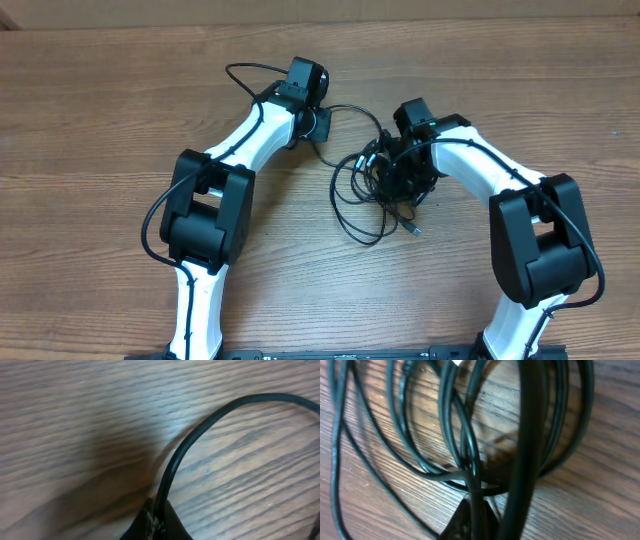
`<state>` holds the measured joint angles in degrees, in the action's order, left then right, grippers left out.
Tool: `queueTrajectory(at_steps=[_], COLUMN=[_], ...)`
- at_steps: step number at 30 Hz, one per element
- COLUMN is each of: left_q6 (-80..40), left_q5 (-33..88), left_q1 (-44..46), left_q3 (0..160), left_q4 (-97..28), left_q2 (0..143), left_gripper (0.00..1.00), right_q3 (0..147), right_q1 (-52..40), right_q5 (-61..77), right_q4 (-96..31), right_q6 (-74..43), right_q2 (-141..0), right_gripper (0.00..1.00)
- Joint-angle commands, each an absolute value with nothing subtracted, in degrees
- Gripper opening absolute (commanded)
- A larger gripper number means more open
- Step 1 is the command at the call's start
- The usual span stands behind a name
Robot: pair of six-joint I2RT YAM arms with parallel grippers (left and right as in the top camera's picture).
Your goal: Untangle cables
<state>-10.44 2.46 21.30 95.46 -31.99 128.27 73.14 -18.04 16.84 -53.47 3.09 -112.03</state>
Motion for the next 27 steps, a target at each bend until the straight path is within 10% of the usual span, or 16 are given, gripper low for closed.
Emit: queueTrajectory(at_steps=[1,10,27], left_q6=[-11.8,-15.6,-23.3], left_q5=[-3.9,-17.2,-6.5], left_q1=[18.2,7.0,-0.3], left_q3=[101.3,104.3,104.2], left_q4=[-36.6,-50.2,-65.3], left_q2=[122.6,109.8,109.4], left_gripper=[0.04,0.04,0.04], right_q3=[73.4,80.8,80.7], right_q1=[-17.5,-5.5,11.7], right_q5=[10.8,8.4,19.8], right_q4=[-55.4,-65.6,-61.8], right_q6=[1.3,1.3,-8.5], right_q2=[-110.5,-102.5,-100.2], right_gripper=[0.04,0.04,0.13])
